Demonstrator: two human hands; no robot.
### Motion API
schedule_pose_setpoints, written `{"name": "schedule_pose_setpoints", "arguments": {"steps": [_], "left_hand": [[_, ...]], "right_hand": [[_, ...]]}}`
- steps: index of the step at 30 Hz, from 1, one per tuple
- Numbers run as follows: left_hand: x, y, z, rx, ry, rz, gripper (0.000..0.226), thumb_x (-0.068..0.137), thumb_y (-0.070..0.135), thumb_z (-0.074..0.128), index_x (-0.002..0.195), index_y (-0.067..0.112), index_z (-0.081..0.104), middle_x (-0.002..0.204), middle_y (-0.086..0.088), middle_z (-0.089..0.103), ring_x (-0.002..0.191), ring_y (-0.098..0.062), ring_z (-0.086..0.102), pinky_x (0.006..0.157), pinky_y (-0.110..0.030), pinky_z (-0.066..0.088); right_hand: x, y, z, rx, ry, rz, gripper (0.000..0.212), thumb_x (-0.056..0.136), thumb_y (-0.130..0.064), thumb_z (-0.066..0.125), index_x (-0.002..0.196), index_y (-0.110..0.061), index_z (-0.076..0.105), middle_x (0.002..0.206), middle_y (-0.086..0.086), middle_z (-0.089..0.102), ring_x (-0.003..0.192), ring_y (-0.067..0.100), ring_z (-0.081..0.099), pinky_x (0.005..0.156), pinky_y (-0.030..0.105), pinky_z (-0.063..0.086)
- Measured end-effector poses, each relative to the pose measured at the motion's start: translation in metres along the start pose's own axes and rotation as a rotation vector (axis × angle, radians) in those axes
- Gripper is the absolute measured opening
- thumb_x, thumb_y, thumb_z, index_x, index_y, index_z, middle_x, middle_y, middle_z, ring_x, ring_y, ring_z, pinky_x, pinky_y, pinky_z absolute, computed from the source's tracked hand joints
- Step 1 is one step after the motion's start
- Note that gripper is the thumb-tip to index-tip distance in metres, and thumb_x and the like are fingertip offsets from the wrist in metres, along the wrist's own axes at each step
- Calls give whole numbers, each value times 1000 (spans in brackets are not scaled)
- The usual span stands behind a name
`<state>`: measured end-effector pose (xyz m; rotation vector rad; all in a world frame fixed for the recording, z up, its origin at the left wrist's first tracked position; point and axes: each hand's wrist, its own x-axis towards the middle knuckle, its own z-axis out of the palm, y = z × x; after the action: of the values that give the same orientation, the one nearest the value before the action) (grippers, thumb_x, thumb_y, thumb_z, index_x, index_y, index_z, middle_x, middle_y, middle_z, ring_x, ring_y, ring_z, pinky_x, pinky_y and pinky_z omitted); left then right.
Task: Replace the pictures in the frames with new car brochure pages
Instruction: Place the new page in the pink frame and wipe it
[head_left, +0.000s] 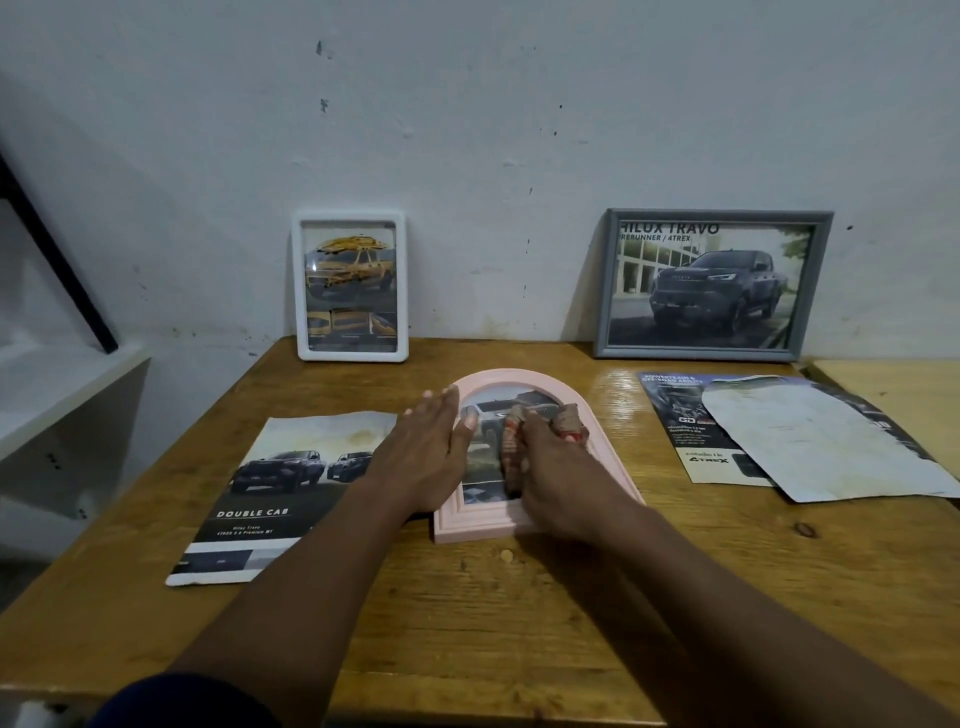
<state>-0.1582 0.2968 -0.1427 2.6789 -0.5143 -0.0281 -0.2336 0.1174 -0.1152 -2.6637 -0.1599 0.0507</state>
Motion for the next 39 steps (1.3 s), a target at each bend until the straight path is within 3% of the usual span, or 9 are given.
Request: {"name": "schedule_pose_setpoints", "arguments": {"steps": [6, 11, 15, 18, 22, 26, 34, 36, 39], "left_hand": [[1, 0, 0, -76, 3, -87, 73, 99, 67, 9, 159, 32, -15, 170, -2, 6, 155, -31, 6, 121, -51, 15], [2, -5, 1, -111, 16, -80, 87, 86, 77, 1, 159, 31, -15, 169, -1, 11, 155, -31, 9, 122, -51, 16], [1, -1, 1, -94, 0, -78, 86, 89, 75, 3, 160, 28, -13, 169, -2, 12, 155, -30, 8, 122, -50, 17], [0, 3, -1, -48, 8, -79, 78, 98, 69, 8, 161, 26, -9, 168, -5, 17, 155, -30, 12, 120, -51, 22], [2, 2, -2, -41, 18, -82, 77, 99, 65, 8, 162, 22, -2, 167, -8, 21, 154, -32, 16, 119, -52, 25], [2, 0, -1, -61, 17, -83, 80, 96, 68, 5, 162, 22, -3, 166, -9, 24, 153, -33, 17, 119, -53, 25], [1, 1, -3, 14, 0, -86, 78, 98, 69, 7, 162, 25, 0, 168, -8, 18, 154, -32, 17, 117, -52, 26], [3, 0, -2, 42, -11, -85, 78, 97, 70, 7, 162, 27, 1, 168, -6, 16, 153, -32, 18, 117, -52, 27], [7, -2, -7, -24, -42, -82, 81, 94, 75, 10, 162, 30, 4, 168, -1, 17, 154, -29, 18, 120, -50, 23]], "right_hand": [[9, -33, 18, 129, -24, -61, 69, 97, -22, 52, 154, -19, 13, 142, 10, 52, 121, 28, 56, 101, 43, 46], [-7, 1, -13, 59, -147, -124, 60, 100, -22, 48, 150, -34, 19, 150, 4, 44, 132, 25, 46, 104, 38, 42], [-35, 13, -15, -195, 79, -56, 51, 96, -25, 47, 143, -21, 27, 129, 14, 59, 107, 33, 60, 81, 38, 47], [-42, -12, 4, -250, 226, -26, 56, 93, -31, 56, 140, -13, 32, 121, 11, 63, 107, 31, 60, 86, 39, 45], [-32, -41, 27, -39, 310, -101, 74, 88, -29, 66, 149, -18, 25, 122, 4, 62, 110, 23, 59, 95, 39, 50], [-35, -19, 14, 217, 176, -164, 60, 98, -20, 52, 152, -28, 25, 125, 2, 64, 108, 17, 59, 89, 32, 48], [-60, 50, -21, -124, 146, -287, 40, 101, -24, 43, 141, -26, 38, 118, 4, 66, 94, 22, 60, 78, 38, 46], [-62, 50, -23, -1, 179, -271, 39, 101, -20, 44, 139, -30, 39, 105, -2, 70, 88, 16, 62, 78, 38, 50], [-43, 50, -46, 477, 367, -73, 36, 102, -11, 45, 134, -26, 48, 96, -4, 67, 87, 14, 65, 75, 31, 58]]}}
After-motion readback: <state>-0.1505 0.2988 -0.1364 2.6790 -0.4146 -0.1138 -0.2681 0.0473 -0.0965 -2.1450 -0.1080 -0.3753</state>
